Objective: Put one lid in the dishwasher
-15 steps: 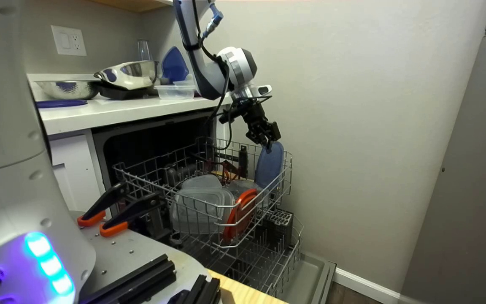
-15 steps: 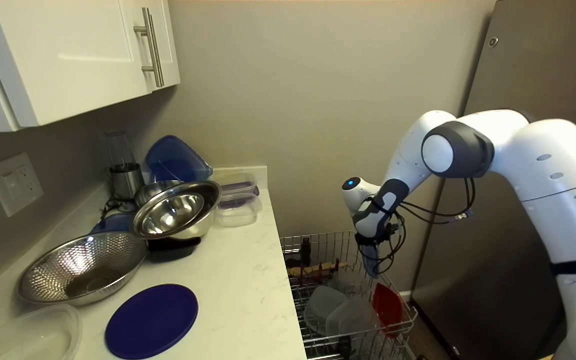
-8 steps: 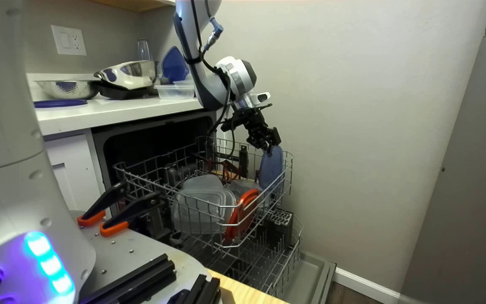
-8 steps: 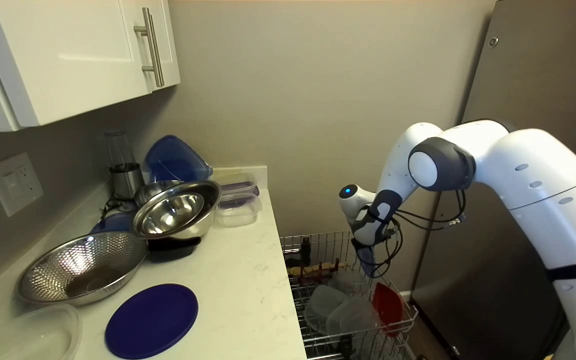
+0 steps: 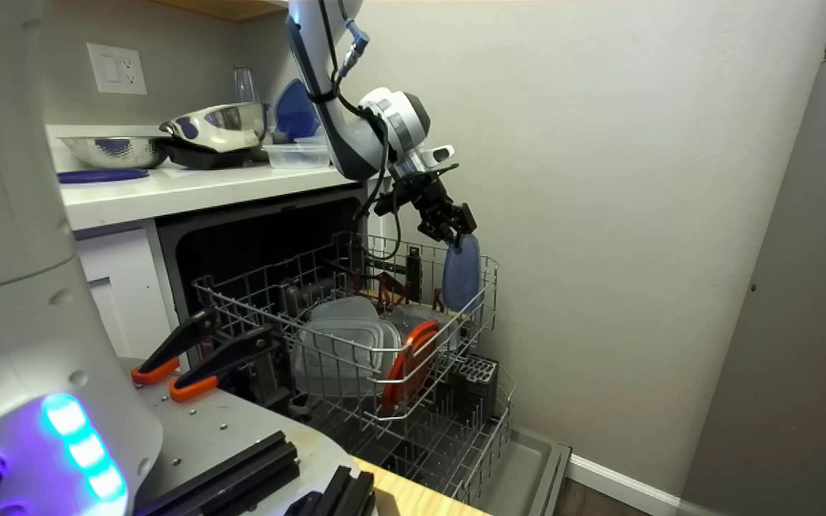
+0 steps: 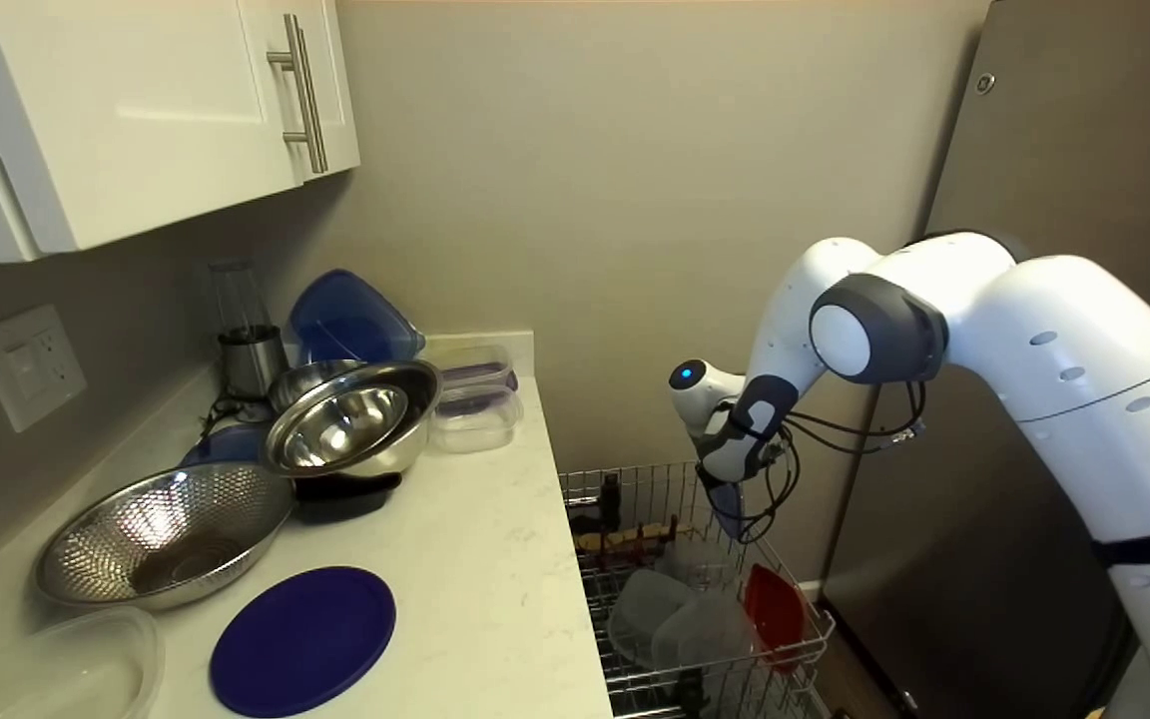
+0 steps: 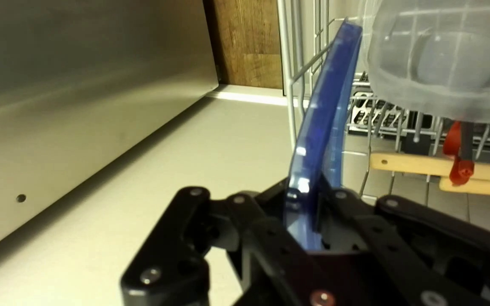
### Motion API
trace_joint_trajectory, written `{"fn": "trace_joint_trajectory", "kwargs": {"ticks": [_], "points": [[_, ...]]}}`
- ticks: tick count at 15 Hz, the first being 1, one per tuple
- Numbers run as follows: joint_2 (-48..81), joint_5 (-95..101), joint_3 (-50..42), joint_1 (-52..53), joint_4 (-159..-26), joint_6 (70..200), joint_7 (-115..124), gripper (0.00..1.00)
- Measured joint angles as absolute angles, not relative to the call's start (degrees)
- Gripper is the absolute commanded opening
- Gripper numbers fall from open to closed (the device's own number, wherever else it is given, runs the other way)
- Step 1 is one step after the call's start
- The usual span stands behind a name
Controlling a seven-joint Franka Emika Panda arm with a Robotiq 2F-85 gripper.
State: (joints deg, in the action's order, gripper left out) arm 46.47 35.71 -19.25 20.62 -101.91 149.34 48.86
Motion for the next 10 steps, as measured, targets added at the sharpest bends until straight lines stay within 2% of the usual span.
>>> {"fn": "trace_joint_trajectory", "kwargs": {"ticks": [10], "points": [[42.8, 38.2, -19.6, 20.0, -102.6, 149.4, 48.9, 0.03]]}}
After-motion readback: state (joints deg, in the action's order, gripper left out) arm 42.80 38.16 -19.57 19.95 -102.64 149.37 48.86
